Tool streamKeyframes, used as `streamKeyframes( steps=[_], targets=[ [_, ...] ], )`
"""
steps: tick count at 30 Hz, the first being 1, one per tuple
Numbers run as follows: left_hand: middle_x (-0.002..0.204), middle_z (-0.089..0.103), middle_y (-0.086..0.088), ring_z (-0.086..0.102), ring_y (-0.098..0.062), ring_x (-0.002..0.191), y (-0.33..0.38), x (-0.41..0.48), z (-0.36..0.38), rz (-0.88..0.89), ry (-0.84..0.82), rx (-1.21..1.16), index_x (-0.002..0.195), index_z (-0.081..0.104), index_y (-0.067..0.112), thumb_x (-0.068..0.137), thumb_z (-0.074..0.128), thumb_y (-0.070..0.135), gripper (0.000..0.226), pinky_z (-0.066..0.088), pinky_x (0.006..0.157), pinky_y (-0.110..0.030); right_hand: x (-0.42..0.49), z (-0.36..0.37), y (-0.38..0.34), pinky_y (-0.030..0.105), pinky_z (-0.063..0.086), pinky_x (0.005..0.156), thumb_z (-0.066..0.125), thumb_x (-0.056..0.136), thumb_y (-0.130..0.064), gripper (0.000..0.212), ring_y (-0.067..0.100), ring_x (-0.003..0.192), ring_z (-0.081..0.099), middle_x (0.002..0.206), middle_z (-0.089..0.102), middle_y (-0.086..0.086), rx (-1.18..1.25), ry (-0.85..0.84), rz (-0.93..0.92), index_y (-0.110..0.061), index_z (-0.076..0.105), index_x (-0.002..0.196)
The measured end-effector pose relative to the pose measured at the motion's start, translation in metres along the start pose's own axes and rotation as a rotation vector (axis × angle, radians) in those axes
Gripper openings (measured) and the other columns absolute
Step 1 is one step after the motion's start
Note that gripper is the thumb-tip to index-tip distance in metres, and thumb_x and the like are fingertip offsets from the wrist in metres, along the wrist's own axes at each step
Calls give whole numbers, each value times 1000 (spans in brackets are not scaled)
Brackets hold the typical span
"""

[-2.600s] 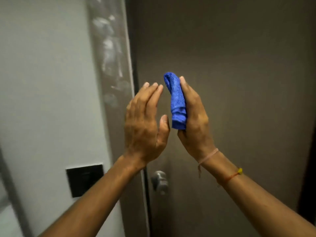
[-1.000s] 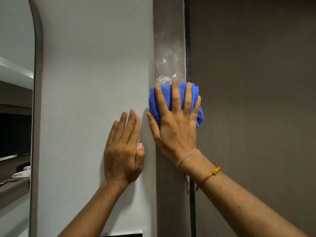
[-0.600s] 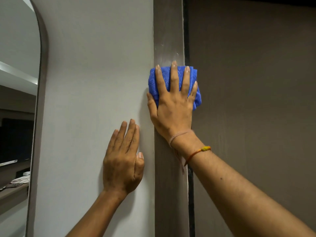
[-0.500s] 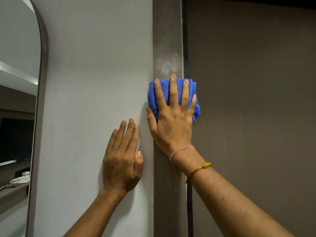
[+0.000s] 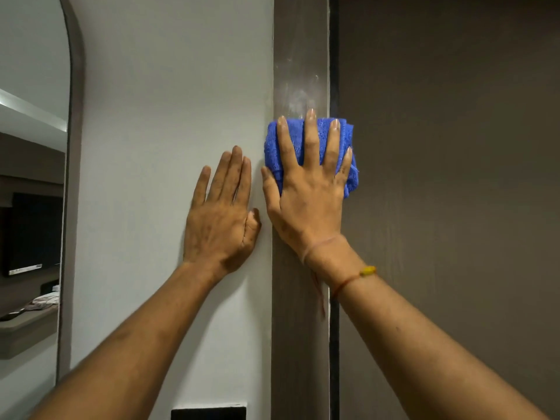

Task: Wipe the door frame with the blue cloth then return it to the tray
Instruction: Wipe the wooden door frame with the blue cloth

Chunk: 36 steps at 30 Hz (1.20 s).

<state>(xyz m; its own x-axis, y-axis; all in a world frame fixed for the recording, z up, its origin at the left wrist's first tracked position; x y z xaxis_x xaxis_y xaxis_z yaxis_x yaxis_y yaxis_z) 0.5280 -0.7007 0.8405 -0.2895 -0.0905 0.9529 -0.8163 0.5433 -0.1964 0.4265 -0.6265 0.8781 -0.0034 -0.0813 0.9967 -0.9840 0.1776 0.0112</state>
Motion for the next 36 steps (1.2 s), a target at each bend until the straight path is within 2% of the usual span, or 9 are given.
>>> streamKeyframes(
  steps=[4,10,18,26,30,33,36],
  targets=[
    [159,-6,-10,-8,-21,147,-3,7,-2,-5,3,-20,148,-7,11,92,20,38,68,0,120,-42,-32,2,2,62,3,112,36,91,-53,65,40,144,3,157,14,13,-7,-29,-39,-28,18,147],
    [159,-7,-11,-10,-21,146,-6,26,-7,-38,36,-11,148,-8,10,92,20,37,67,-4,120,-41,9,-2,3,61,-1,113,36,92,-54,65,40,144,-1,158,10,11,-13,-42,-56,-30,13,148],
    [159,-8,-10,-11,-20,146,-9,21,-5,-24,23,3,149,-7,11,91,19,39,69,-3,120,-41,9,-2,5,61,-1,113,35,92,-54,66,39,144,-2,158,9,12,-1,-25,-83,-30,12,148],
    [158,-10,-8,-11,-20,146,-8,20,-6,-23,33,-8,148,-7,11,89,17,40,70,-4,120,-40,87,-8,4,63,-1,112,34,93,-54,65,38,144,-6,159,4,10,-3,-40,-70,-31,8,148],
    [158,-8,-8,-9,-20,146,-9,20,-6,-12,47,-12,149,-5,11,89,15,40,69,-1,120,-41,38,-4,3,61,2,113,37,91,-52,66,38,144,-3,159,8,10,30,26,-54,-30,11,148],
    [159,-6,-9,-8,-20,146,-9,20,-6,-11,47,-19,149,-5,11,90,16,40,69,-1,120,-41,-9,-2,6,61,6,113,41,89,-50,66,38,144,4,157,16,11,64,14,-90,-29,19,147],
    [159,-7,-9,-9,-20,146,-8,20,-7,-18,45,-24,149,-5,11,89,16,40,69,-2,120,-40,5,-3,10,62,8,114,39,89,-52,66,38,144,3,157,15,10,27,-29,-113,-30,16,147]
  ],
)
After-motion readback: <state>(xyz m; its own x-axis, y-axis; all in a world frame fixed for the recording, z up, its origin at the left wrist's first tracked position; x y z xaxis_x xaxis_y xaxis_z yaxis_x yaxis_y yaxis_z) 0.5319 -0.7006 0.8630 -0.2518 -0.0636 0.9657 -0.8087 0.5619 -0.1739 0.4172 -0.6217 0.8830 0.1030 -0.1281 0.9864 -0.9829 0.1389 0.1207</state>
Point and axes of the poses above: each hand's wrist, its own x-axis towards the middle knuckle, its own z-axis out of the palm, y = z × x, the point moved 4 cm from there along x, towards the middle knuckle
